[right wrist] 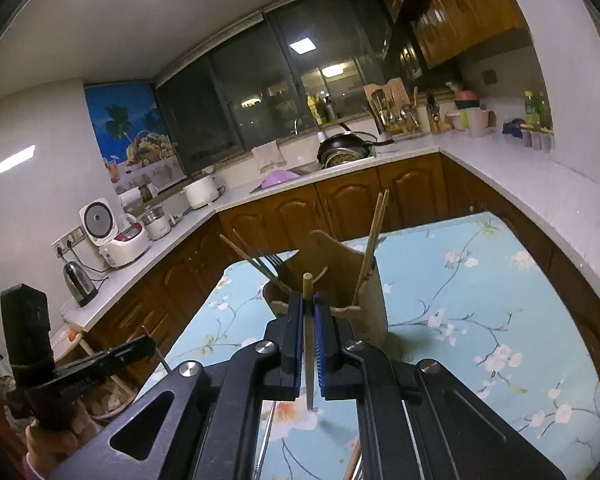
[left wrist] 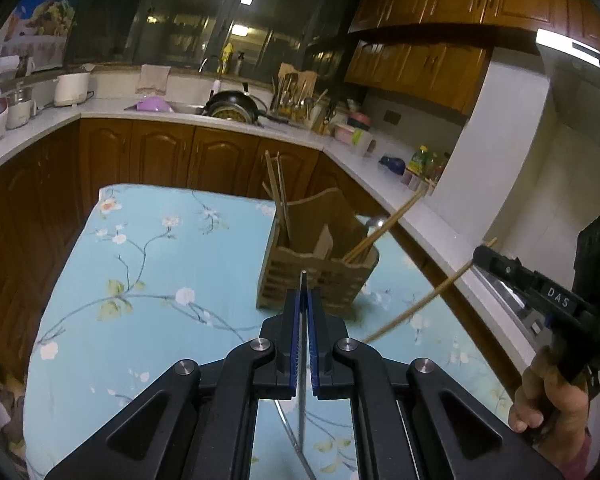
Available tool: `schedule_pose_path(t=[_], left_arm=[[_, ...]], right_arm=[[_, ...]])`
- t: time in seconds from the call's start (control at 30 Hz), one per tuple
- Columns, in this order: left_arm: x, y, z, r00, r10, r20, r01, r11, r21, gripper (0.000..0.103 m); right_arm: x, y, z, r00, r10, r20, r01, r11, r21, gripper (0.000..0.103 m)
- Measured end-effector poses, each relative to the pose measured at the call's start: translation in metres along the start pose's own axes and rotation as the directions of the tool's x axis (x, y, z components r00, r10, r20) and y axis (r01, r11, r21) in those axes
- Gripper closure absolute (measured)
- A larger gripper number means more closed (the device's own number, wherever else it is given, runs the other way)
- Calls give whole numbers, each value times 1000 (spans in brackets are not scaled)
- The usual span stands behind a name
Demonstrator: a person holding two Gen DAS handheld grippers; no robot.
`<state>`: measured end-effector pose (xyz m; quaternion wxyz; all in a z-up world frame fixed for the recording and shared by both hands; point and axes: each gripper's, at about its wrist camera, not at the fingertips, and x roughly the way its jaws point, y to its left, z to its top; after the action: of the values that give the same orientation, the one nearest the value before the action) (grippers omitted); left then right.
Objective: Organize utensils
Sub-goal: 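Carry both held chopsticks up over the wooden holder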
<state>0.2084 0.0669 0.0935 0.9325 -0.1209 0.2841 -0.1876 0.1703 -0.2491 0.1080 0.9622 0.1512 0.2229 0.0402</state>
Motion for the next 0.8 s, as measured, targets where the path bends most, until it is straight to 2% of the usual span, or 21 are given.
schedule_pose_path(t=[0.53,0.8], left_arm=[[21,6,36,995,-13,100,14,1000,-4,101],[36,6,78,978,-8,210,4,1000,19,101]], right_arm=[[0,-3,26,997,-18,72,19,1000,-17,98],[4,1,69,985,-40,169,48,998,-44,98]])
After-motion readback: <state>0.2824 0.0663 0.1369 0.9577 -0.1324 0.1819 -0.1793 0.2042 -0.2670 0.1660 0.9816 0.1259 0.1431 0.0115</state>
